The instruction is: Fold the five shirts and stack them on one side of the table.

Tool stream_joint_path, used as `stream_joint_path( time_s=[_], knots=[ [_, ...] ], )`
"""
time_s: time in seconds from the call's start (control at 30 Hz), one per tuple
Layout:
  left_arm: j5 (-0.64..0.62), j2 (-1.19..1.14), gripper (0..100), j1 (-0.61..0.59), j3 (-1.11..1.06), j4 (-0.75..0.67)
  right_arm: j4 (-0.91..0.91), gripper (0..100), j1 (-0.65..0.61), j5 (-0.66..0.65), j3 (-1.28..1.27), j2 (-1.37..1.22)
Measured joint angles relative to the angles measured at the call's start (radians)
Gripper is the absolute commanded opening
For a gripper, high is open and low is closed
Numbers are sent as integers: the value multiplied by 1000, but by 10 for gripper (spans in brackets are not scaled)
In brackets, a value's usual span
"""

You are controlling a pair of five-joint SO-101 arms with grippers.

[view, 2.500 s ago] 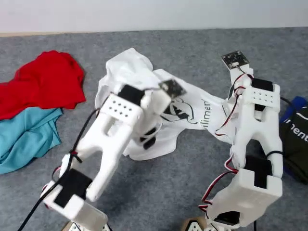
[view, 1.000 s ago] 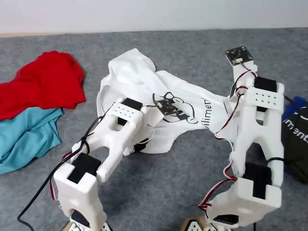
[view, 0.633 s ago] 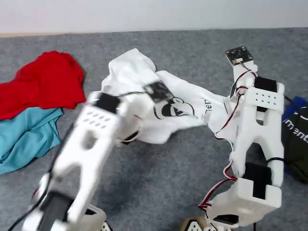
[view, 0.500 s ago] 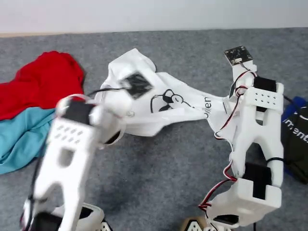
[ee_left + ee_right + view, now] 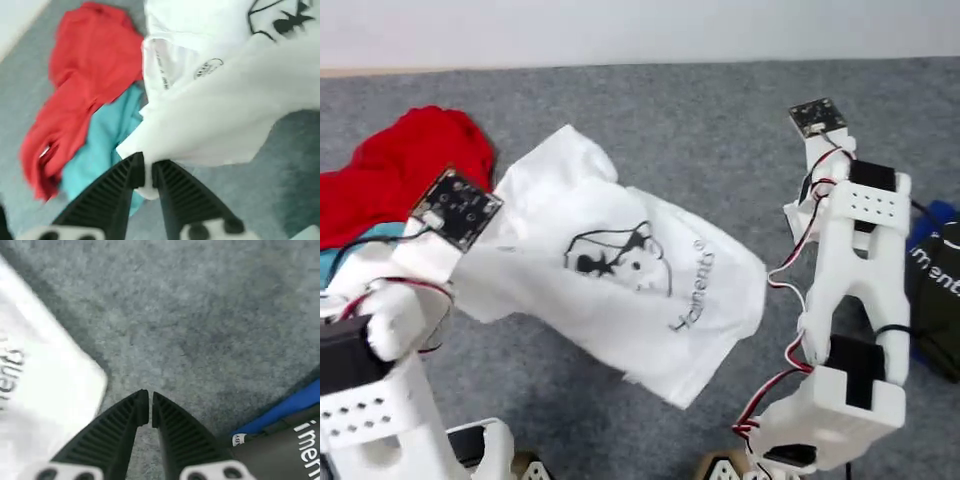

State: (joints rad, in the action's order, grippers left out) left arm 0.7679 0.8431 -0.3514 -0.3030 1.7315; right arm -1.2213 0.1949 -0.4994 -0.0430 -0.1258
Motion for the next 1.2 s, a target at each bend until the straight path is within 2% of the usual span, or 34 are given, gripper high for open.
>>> stream_joint_path(
  time_s=[0.13,0.27,0.33,0.47,0.63,0.87,1.03,1.2],
  knots=[
    [18,14,7,-41,-64,2,-81,16,-35,0,31,0],
    [25,14,7,-49,-150,2,-265,19,-120,0,121,0],
    [25,14,8,-49,-207,-20,-353,53,-152,0,164,0],
    [25,14,8,-54,-342,-127,-496,136,-212,0,215,0],
    [-26,14,7,-54,-479,-279,-532,139,-247,0,222,11],
    [-149,14,6,-54,-528,-413,-532,106,-402,-12,-55,287],
    [-204,14,6,-54,-543,-459,-532,145,-569,-12,-339,483],
    [-250,14,6,-54,-635,-546,-520,205,-677,48,-522,525]
  ],
)
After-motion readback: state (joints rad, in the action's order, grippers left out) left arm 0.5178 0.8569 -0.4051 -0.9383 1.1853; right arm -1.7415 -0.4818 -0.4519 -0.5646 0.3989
